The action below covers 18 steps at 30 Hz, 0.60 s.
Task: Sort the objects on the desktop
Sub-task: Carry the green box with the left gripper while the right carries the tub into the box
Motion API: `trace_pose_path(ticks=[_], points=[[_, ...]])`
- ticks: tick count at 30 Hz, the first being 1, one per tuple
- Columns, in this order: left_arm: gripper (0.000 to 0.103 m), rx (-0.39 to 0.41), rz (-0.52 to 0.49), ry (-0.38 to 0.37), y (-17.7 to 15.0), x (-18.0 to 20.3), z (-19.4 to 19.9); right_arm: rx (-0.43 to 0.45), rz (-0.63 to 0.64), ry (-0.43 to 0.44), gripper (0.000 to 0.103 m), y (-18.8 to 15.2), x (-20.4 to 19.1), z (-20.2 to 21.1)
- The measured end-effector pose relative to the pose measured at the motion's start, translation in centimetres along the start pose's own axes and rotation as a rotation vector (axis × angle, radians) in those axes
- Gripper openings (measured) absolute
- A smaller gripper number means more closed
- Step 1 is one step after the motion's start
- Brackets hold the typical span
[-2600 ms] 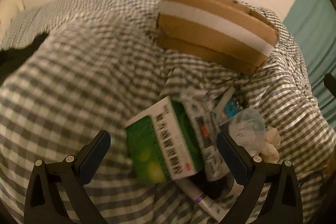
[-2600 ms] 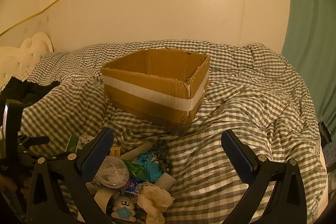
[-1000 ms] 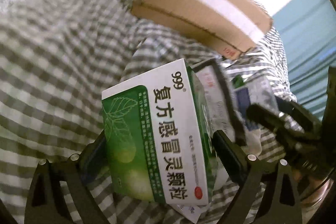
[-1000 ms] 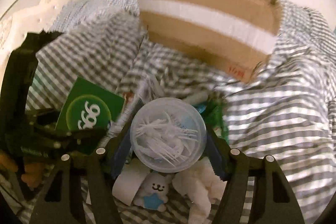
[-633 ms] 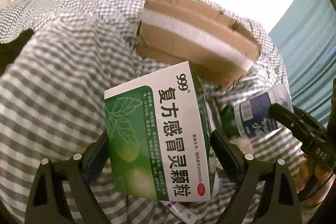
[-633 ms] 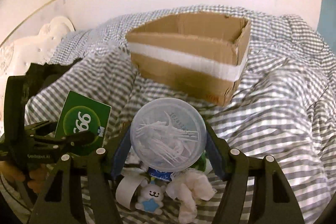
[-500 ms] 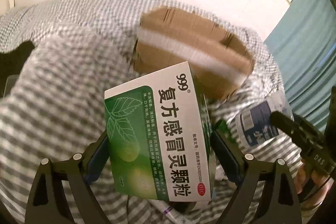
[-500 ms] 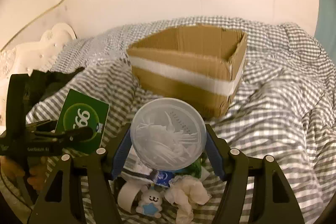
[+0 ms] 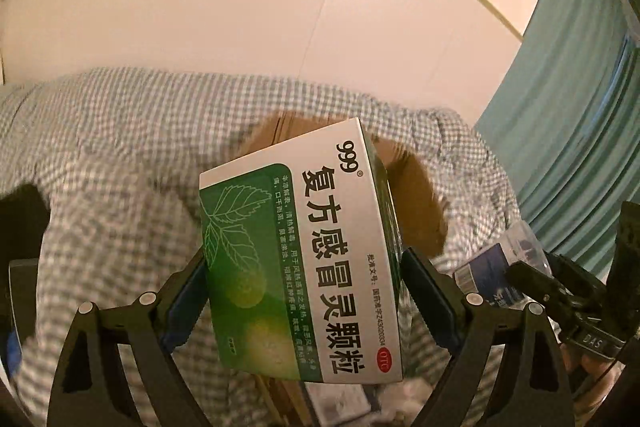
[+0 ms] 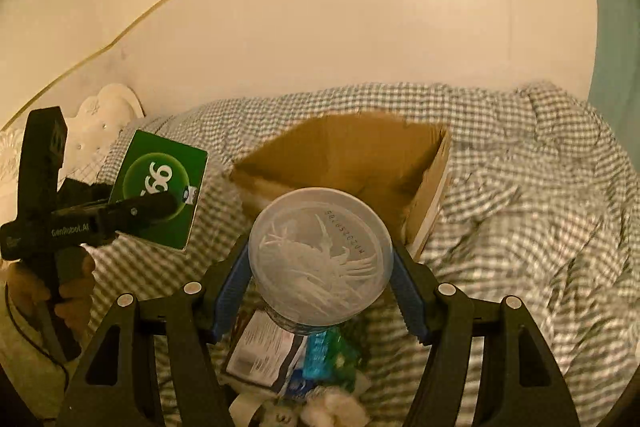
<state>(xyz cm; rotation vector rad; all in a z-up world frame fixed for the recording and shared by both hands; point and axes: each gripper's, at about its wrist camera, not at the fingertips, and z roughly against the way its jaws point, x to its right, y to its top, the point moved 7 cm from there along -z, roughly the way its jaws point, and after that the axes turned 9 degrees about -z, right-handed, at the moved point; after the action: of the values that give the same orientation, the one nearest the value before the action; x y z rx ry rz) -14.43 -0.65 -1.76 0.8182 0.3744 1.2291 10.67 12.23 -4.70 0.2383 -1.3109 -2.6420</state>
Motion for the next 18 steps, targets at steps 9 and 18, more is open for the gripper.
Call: trace_pose_path(ticks=[9, 18], points=[[0.093, 0.032, -0.069, 0.006, 6.7, -1.3, -5.8, 0.053, -0.014, -0.017, 0.066, 6.9, 0.8, -3.1], [0.093, -0.034, -0.104, -0.005, 9.0, -2.6, -14.9, -0.012, -0.064, -0.081, 0.066, 10.5, 3.9, -12.4]])
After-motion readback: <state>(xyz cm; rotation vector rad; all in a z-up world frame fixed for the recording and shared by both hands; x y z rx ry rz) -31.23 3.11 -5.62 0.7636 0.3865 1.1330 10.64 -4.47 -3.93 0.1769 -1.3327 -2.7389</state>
